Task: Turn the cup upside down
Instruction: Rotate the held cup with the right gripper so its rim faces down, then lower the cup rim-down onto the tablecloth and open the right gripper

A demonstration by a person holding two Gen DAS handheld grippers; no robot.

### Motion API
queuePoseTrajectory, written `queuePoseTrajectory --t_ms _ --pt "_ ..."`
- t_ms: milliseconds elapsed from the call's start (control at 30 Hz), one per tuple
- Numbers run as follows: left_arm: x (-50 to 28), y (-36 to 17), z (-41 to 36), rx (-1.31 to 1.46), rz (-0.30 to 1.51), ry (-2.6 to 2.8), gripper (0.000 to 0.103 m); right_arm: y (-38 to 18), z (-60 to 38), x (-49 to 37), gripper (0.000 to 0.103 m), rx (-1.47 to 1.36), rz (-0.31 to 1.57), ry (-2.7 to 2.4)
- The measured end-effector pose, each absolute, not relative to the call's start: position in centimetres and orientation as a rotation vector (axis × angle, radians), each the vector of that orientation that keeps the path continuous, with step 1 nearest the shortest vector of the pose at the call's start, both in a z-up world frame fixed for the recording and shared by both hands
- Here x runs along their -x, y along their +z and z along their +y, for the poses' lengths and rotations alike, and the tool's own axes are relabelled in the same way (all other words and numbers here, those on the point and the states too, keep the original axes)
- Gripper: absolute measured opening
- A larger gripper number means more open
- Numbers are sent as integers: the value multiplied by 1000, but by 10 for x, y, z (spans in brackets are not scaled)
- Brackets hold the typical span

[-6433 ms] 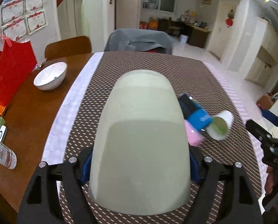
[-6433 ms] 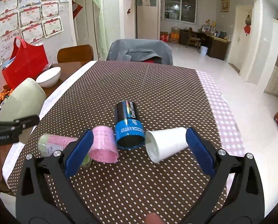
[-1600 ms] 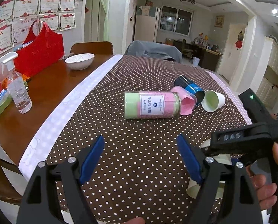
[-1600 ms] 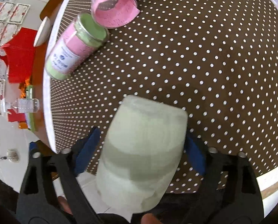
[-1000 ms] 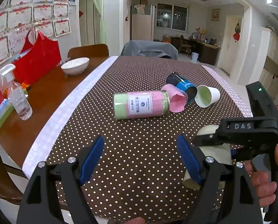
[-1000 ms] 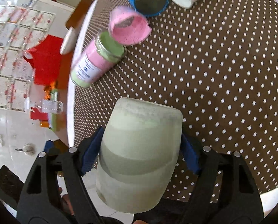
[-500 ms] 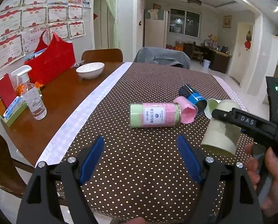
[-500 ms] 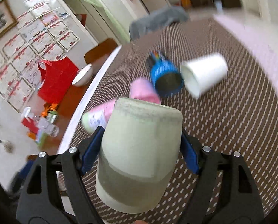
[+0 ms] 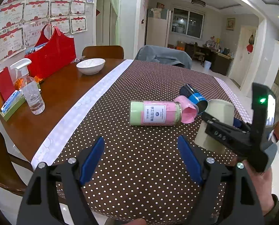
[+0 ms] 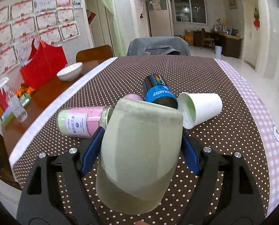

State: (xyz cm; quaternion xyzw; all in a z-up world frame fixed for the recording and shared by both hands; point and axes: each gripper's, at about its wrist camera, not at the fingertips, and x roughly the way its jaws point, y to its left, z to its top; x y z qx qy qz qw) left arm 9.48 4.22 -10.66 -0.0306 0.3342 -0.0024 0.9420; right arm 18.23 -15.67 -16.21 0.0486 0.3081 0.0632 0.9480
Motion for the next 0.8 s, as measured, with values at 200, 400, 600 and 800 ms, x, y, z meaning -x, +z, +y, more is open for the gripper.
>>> queuePoseTrajectory --t_ms 200,400,600,800 --pt "-94 -107 43 68 683 -7 79 -173 -145 -188 76 -50 668 140" --pt "-93 -107 38 62 684 -18 79 -172 -140 -173 76 -26 670 159" --pt "-90 -104 32 52 678 -28 79 -167 -140 -160 92 -34 680 194" --pt "-84 -98 27 46 663 -35 79 -155 -147 -151 97 -82 667 218"
